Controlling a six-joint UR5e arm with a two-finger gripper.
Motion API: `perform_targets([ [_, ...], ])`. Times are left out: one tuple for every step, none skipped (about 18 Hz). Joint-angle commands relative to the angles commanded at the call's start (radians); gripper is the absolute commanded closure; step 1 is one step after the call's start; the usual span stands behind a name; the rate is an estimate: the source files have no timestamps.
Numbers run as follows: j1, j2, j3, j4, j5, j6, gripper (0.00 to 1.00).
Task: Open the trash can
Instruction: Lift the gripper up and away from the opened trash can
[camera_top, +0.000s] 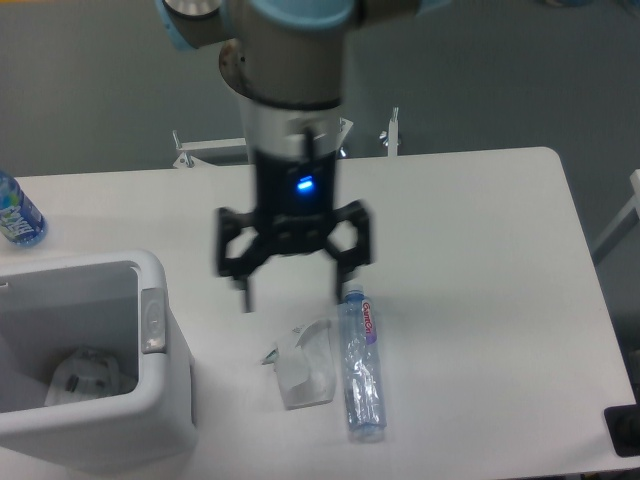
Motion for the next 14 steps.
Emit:
perform_targets([
  [0.008, 0.0, -0.003, -0.008, 0.028, 0.075, 0.0],
  [0.017, 0.0, -0.006, -0.015, 0.06, 0.155, 0.0],
  [0.019, 0.0, -0.009, -0.017, 0.087, 0.224, 0.0],
  [0.025, 0.0, -0.017, -0.023, 0.113, 0.285, 0.0],
  [0.034, 0.0, -0.017, -0.04, 0.13, 0.336, 0.0],
  [0.041, 0.0, -0.018, -0.063, 0.14, 0.379, 0.0],
  [0.051, 0.0, -0.018, -0.086, 0.149, 0.425, 0.0],
  [0.064, 0.0, -0.02, -0.103, 0.161, 0.476, 0.0],
  [0.072, 0.0, -0.024, -0.113, 0.17, 0.534, 0.0],
  [0.078, 0.0, -0.032, -0.118, 0.18, 0.589, 0.0],
  [0.083, 0.005, -0.044, -0.12, 0.186, 0.634, 0.0],
  [0.084, 0.014, -0.058, -0.118, 0.187, 0.665, 0.0],
  [0.088, 0.018, -0.067, -0.117, 0.187, 0.685, 0.0],
  [0.097, 0.021, -0.074, -0.117, 0.187, 0.692, 0.0],
])
